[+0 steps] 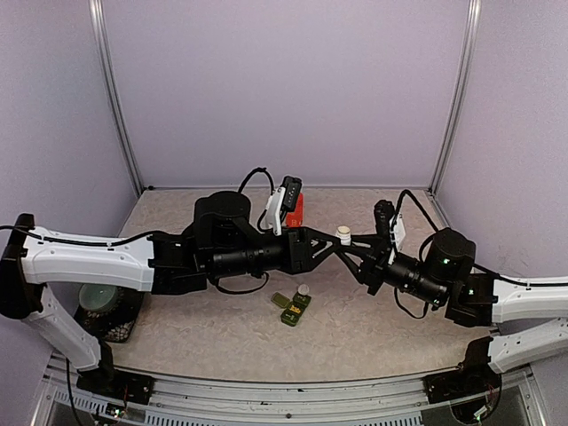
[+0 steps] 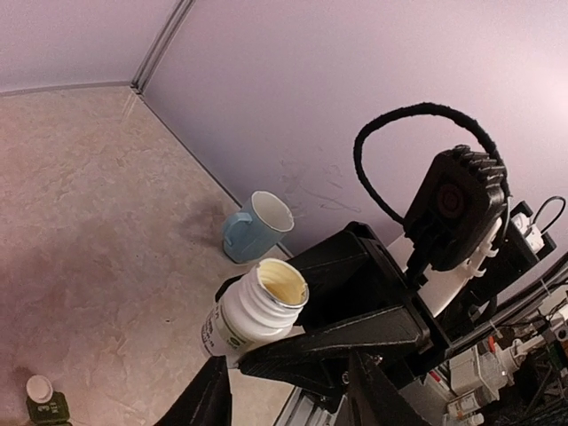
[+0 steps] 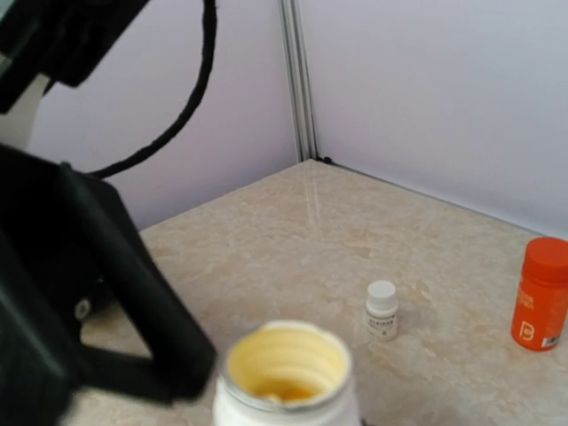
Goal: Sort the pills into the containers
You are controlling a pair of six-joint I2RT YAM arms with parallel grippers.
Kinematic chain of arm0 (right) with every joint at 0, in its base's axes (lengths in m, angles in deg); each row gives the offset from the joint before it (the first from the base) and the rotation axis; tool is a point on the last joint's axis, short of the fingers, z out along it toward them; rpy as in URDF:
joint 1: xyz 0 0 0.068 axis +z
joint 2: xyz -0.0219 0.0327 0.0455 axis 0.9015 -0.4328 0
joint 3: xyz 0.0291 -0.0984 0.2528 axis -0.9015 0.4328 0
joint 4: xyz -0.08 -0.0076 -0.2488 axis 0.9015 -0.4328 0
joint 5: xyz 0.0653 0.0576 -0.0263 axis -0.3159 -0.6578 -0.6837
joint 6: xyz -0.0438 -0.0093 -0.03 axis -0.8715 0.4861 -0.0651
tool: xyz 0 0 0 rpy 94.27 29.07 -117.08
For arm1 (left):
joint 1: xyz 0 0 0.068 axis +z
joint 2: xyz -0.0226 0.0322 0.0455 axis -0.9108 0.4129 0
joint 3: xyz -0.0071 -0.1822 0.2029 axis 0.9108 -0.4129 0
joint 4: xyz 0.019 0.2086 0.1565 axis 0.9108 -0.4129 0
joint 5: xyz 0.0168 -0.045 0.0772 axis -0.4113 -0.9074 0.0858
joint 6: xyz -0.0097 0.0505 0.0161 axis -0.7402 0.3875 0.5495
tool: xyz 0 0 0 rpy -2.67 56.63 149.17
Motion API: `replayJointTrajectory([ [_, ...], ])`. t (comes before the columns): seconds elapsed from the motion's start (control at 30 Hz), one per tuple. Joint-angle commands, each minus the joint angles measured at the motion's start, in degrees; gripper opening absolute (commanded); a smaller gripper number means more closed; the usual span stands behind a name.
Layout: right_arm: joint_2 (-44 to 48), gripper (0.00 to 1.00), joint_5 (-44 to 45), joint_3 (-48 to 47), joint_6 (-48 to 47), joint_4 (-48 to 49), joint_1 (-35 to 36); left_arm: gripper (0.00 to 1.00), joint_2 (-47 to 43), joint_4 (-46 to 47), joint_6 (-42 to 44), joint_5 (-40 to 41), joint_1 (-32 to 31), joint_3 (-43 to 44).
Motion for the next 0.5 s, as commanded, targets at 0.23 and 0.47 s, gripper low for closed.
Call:
replayJointTrajectory([
  [0.23,8.49,0.29,3.11,6.97,-5.07,0.71,-0.38,0.97,-14.22,-7.84,6.17,11.51,3.51,-6.72],
  [0.47,5.87,0.29,-0.24,14.04,-7.67,11.71,-0.55,0.99,-11.57,-6.64,8.46,4.83,6.31,-8.72],
])
